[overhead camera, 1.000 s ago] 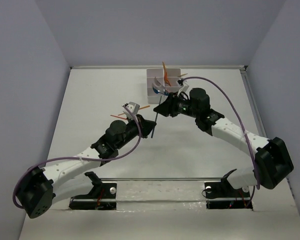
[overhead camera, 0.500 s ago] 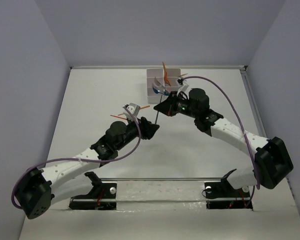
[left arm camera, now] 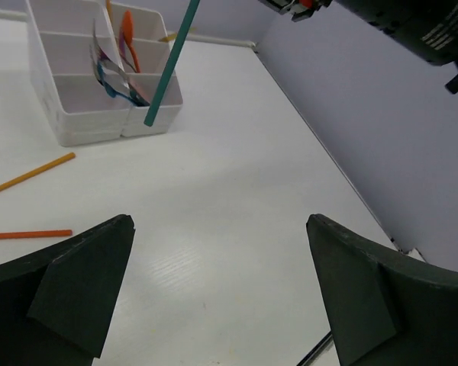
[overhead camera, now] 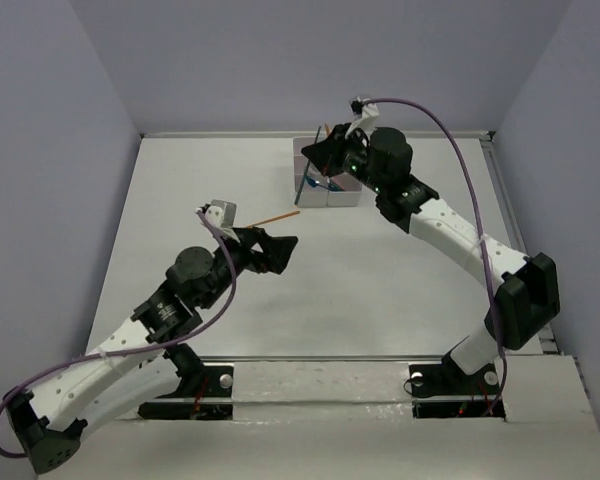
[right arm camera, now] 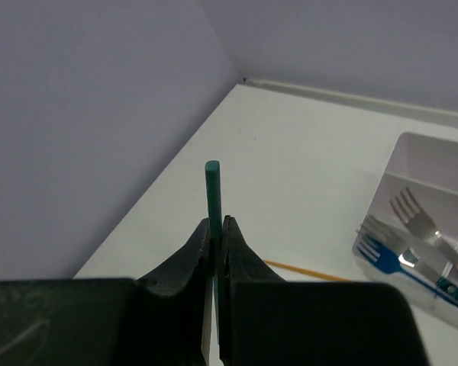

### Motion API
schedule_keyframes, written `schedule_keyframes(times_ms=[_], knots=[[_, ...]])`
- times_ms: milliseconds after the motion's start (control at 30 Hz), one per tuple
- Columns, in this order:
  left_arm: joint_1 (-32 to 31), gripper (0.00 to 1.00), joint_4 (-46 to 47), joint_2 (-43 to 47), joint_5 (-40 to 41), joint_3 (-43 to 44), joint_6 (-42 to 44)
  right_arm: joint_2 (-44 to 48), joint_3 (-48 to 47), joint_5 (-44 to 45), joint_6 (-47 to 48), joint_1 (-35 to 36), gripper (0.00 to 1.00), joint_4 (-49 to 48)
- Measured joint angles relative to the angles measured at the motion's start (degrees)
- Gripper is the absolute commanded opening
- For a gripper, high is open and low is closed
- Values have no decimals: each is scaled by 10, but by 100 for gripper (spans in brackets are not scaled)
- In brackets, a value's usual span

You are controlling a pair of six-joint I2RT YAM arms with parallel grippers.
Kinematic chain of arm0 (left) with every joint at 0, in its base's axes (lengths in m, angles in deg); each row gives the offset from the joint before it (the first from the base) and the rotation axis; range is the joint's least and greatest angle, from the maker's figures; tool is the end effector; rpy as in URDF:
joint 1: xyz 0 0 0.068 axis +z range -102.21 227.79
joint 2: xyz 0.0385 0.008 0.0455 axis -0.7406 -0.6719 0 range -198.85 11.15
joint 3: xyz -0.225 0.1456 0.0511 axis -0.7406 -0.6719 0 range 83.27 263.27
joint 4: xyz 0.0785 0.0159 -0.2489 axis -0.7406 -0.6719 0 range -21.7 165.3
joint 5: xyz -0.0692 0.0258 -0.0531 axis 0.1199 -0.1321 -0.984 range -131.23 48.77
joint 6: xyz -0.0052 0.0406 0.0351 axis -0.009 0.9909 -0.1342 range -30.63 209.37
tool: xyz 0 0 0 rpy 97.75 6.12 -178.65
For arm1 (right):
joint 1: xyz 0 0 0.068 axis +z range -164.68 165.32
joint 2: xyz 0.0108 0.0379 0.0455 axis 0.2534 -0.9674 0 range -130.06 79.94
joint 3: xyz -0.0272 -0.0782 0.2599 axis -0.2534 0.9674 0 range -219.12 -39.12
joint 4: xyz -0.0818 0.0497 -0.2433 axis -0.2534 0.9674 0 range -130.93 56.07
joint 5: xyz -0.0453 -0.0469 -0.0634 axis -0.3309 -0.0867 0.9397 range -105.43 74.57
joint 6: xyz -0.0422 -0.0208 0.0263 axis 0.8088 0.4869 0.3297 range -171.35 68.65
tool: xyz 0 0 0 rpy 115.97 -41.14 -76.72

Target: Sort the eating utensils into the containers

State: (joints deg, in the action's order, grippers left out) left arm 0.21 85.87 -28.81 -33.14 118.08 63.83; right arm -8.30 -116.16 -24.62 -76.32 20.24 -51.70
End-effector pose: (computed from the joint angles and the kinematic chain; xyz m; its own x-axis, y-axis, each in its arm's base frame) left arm 0.1223 -0.1264 0.3312 -0.2167 -0.3954 -0.8926 0.6015 0.6661 -0.4411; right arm 0.3026 0.2183 0.3878 -0.2994 0.2991 -0.9060 -0.6283 0.6528 0.4232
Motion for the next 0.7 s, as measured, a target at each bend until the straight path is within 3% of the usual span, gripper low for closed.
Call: schedule_keyframes(times_ms=[233, 400, 600, 700], knots=[[0, 99, -160, 110, 104, 121, 21, -142, -194, 101, 97, -12, 0, 19], [0, 99, -202, 169, 180, 110, 44, -273, -366, 149, 151, -36, 0, 45], [0, 99, -241, 159, 202, 93, 58, -435, -583, 175, 194, -62, 0, 103], [1, 99, -247, 139, 204, 93, 61, -474, -605, 177, 207, -67, 0, 105]])
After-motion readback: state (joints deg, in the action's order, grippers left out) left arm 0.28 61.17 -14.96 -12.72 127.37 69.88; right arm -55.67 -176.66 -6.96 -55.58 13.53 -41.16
